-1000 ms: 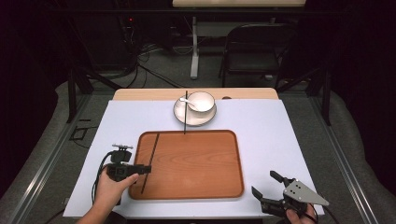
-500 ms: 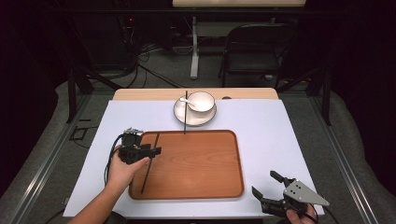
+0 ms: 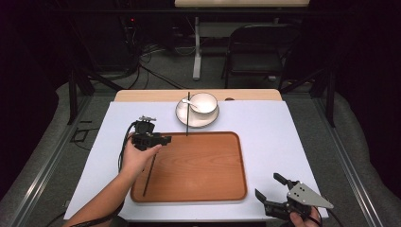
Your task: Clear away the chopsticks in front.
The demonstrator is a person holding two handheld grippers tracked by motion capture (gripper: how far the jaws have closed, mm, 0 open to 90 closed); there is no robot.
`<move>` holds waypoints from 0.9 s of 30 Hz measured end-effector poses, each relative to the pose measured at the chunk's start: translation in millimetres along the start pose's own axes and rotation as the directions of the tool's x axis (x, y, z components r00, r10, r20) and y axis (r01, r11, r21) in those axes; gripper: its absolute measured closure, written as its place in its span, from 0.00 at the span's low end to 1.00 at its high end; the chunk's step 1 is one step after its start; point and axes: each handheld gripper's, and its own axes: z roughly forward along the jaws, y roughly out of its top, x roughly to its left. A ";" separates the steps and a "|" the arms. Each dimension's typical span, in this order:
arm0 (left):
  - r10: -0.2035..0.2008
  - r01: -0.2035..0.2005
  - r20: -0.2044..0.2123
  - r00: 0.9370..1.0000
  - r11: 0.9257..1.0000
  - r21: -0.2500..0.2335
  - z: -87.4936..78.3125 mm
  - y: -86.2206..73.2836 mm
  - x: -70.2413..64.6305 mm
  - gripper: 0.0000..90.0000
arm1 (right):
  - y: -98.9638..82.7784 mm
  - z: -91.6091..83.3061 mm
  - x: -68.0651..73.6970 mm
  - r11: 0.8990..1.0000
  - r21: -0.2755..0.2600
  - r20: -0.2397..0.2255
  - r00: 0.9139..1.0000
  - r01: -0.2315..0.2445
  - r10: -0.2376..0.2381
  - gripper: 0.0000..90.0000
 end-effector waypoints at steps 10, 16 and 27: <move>-0.052 0.052 0.003 0.999 0.999 0.002 23.5 27.2 -4.5 0.55 | -0.2 -0.3 -0.3 1.000 -0.003 -0.001 1.000 0.002 -0.002 0.16; -0.077 0.077 -0.001 0.997 0.997 0.004 34.7 38.0 -6.1 0.56 | -0.2 -0.4 -0.5 1.000 -0.003 -0.002 1.000 0.002 -0.002 0.16; -0.131 0.131 -0.004 0.991 0.991 0.035 54.4 52.0 -13.9 0.67 | -0.2 -0.2 -0.6 1.000 -0.002 -0.004 1.000 0.002 -0.002 0.16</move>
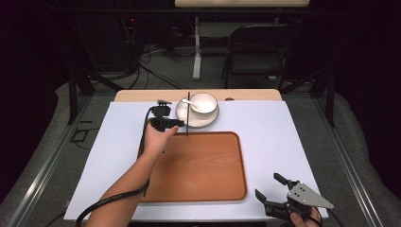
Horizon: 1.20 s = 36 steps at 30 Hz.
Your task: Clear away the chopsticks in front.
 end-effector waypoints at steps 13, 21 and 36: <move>-0.094 0.094 -0.002 0.996 0.993 0.074 21.8 6.6 -7.1 0.78 | -0.1 -0.2 -0.2 1.000 -0.001 -0.003 1.000 0.001 -0.001 0.16; -0.105 0.105 -0.008 0.994 0.986 0.127 32.8 6.4 -10.0 0.83 | -0.1 -0.4 0.1 1.000 -0.002 -0.004 1.000 0.003 -0.003 0.16; -0.164 0.176 -0.079 0.983 0.966 0.190 46.1 7.0 -5.3 0.92 | -0.1 -0.6 0.6 1.000 -0.001 -0.008 1.000 0.007 -0.007 0.16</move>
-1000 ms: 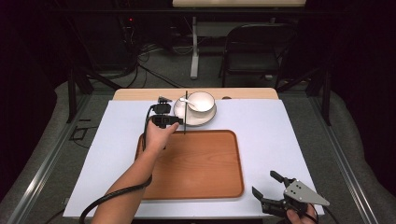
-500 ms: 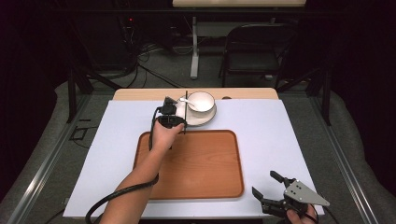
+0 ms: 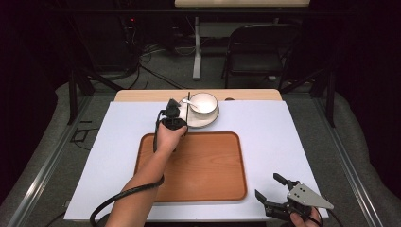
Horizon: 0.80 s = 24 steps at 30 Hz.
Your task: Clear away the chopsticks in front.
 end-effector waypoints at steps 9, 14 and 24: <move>-0.026 0.026 -0.041 0.999 1.000 0.014 -2.5 4.2 5.8 0.96 | 0.0 0.3 -0.2 1.000 0.000 -0.001 1.000 0.000 0.000 0.16; -0.037 0.037 -0.039 0.999 0.999 -0.007 -10.6 5.0 15.5 0.96 | 0.0 0.4 -0.3 1.000 0.000 -0.002 1.000 -0.001 0.001 0.16; -0.050 0.050 -0.001 0.999 0.997 -0.053 -42.8 -1.4 46.7 0.97 | 0.0 0.7 -0.3 1.000 0.001 0.000 1.000 -0.005 0.005 0.16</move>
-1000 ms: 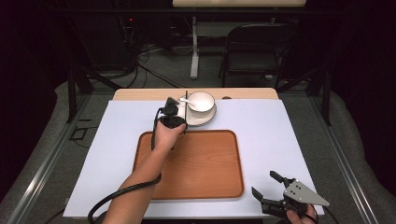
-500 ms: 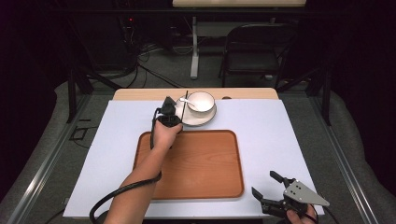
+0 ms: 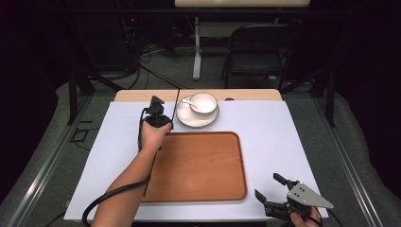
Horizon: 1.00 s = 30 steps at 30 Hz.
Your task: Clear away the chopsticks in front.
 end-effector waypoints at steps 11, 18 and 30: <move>0.035 -0.034 0.026 0.999 0.998 -0.051 -47.9 -28.9 36.1 0.97 | 0.3 0.9 0.3 1.000 0.004 -0.001 1.000 0.000 0.000 0.16; 0.058 -0.053 0.064 0.996 0.996 -0.068 -81.5 -60.1 55.1 0.97 | 0.6 1.2 0.6 1.000 0.005 -0.001 1.000 0.004 -0.004 0.16; 0.071 -0.062 0.121 0.990 0.995 -0.074 -122.0 -119.2 75.2 0.97 | 0.8 1.6 1.3 1.000 0.009 0.002 1.000 -0.008 0.007 0.16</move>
